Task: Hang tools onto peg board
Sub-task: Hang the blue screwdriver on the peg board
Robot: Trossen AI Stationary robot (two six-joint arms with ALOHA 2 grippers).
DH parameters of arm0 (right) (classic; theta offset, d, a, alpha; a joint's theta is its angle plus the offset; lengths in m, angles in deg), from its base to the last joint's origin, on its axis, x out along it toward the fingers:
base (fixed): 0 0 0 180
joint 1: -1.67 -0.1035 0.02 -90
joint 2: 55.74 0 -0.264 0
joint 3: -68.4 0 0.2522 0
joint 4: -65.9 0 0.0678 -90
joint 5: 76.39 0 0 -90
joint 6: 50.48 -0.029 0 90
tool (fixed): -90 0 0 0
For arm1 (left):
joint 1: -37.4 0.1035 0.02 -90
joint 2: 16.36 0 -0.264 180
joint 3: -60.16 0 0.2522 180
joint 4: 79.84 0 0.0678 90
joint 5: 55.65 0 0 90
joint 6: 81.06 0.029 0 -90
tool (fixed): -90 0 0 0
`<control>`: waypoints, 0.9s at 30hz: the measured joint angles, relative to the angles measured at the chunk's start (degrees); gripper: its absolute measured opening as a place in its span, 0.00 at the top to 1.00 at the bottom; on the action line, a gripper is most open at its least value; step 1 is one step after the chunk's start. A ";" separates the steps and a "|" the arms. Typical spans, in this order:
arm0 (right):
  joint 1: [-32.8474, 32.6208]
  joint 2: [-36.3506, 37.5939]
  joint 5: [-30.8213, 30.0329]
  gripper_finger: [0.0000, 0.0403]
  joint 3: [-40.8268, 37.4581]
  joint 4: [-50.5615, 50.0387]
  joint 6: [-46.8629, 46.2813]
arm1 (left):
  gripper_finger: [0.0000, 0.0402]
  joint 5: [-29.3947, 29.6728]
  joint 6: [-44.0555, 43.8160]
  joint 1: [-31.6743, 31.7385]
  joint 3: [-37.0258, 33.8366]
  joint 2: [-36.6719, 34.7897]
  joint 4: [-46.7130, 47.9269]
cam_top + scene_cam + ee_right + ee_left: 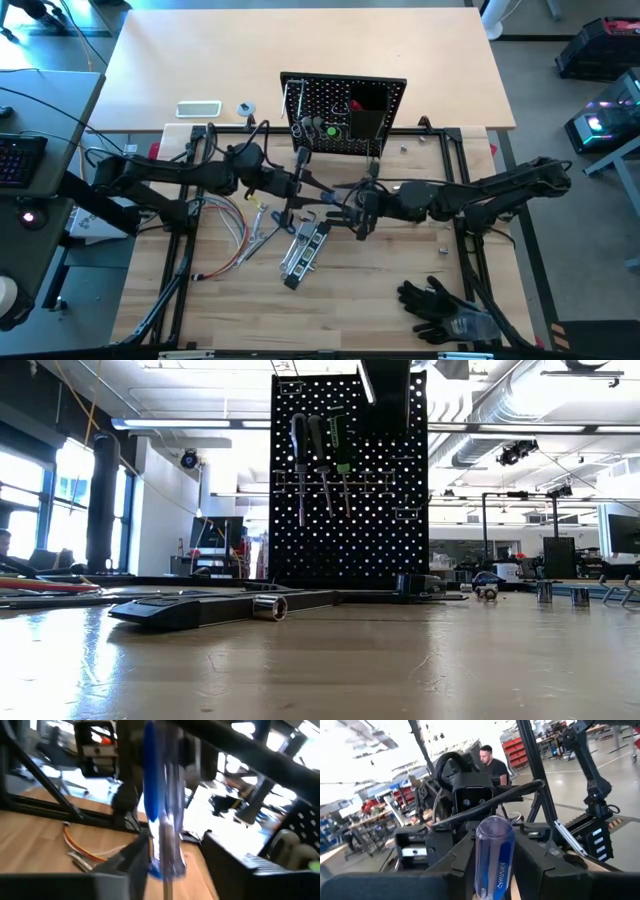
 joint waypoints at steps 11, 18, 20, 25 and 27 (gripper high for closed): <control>0.03 -0.02 -4.22 0.44 -0.07 -7.04 -2.34 | 0.79 14.35 4.33 0.53 0.00 -10.12 15.60; 0.03 -0.02 -4.09 0.44 -0.07 -10.87 -5.05 | 0.79 25.49 6.17 1.33 0.02 -16.29 24.04; 0.03 -0.02 -4.06 0.44 -0.07 -11.76 -5.73 | 0.79 26.25 6.11 2.38 -0.43 -18.04 24.21; 0.03 -0.02 -4.04 0.44 -0.09 -13.68 -7.16 | 0.79 26.76 4.97 6.55 -3.81 -22.64 24.51; 0.03 -0.02 -4.02 0.44 -0.09 -14.03 -7.64 | 0.79 26.05 4.17 8.35 -5.36 -24.10 23.16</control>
